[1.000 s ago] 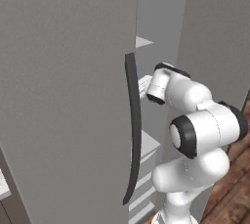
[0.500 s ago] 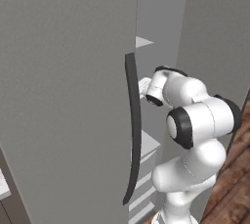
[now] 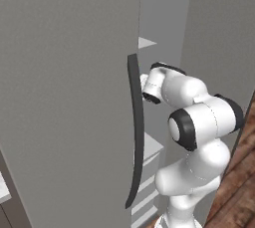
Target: Take the bottled waters from the counter and place them in the freezer to freeze. Close the freezer door after placing the bottles.
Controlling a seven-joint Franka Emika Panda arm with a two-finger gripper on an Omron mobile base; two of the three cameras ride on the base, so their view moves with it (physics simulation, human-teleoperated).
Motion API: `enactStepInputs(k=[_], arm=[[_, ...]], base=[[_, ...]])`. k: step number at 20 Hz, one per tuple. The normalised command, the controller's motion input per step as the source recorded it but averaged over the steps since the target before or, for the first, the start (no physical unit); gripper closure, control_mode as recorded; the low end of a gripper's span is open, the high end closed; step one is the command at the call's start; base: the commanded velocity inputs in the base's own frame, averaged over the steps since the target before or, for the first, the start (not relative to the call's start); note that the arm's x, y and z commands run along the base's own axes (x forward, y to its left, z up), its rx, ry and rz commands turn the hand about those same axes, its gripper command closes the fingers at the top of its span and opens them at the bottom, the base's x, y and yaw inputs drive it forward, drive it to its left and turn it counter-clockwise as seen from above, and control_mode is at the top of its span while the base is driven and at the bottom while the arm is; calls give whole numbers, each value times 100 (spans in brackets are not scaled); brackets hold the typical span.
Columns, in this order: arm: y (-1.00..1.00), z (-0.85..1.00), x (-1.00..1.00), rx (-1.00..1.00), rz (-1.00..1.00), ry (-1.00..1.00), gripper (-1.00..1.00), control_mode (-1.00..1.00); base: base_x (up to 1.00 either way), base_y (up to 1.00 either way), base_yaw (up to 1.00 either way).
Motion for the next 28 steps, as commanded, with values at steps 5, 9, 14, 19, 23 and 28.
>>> enactStepInputs(k=[5,9,14,19,23,28], arm=[[19,-10,49,-9,0,0,100,-100],[0,-36,21,0,0,0,100,-100],[-5,-27,0,14,0,0,100,-100],[0,-1,3,20,0,-2,100,-100],[0,-21,26,6,0,0,100,-100],[0,-50,26,0,0,0,100,-100]], base=[[0,0,0],[0,0,0],[0,0,0],[0,0,0],[0,0,0],[0,0,0]])
